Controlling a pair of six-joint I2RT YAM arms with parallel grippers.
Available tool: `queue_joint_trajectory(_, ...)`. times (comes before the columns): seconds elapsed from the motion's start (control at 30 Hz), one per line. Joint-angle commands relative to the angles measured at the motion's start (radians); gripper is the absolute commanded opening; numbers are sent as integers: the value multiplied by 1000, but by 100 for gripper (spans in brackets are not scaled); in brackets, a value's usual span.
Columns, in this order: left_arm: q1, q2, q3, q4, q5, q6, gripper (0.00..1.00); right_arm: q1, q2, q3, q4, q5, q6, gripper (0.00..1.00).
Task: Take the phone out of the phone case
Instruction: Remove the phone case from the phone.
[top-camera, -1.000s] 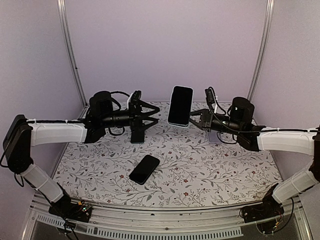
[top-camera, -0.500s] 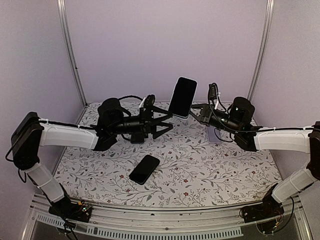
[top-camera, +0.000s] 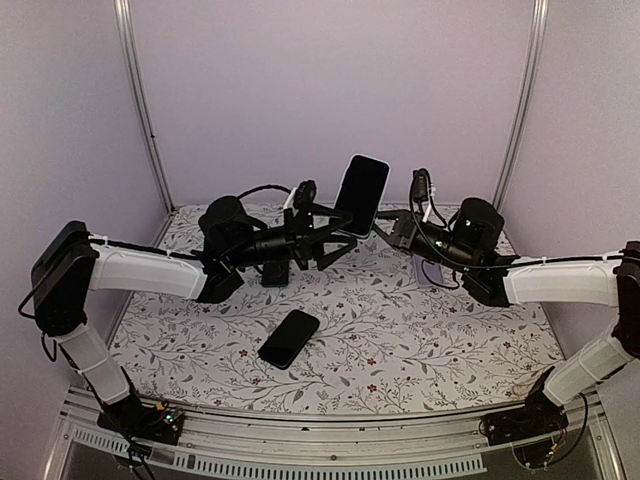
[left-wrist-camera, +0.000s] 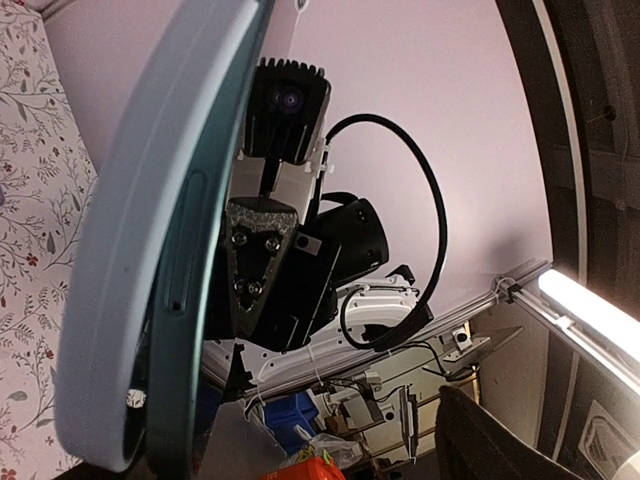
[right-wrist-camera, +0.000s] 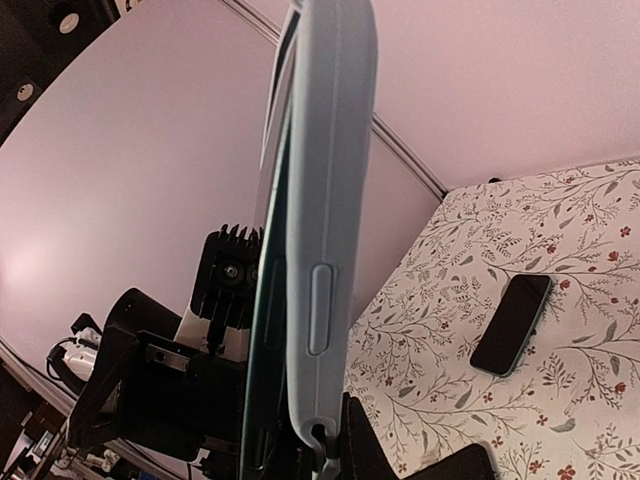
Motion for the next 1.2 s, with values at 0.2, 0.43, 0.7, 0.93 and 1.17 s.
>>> queue_joint_trajectory(0.2,0,-11,-5,28,-96,19,80,45,11,14,100,50,-37,0)
queue_joint_trajectory(0.43,2,-75,-6,-102,-175,125,77,51,-5,5,96,50,-32,0)
queue_joint_trajectory(0.7,5,-121,-8,-189,-235,197,65,51,-15,-15,76,3,0,0)
queue_joint_trajectory(0.93,3,-114,-2,-223,-243,211,49,51,-48,-8,4,-30,-7,0)
queue_joint_trajectory(1.17,2,-128,-21,-214,-291,220,40,53,-59,8,-42,-75,-19,0)
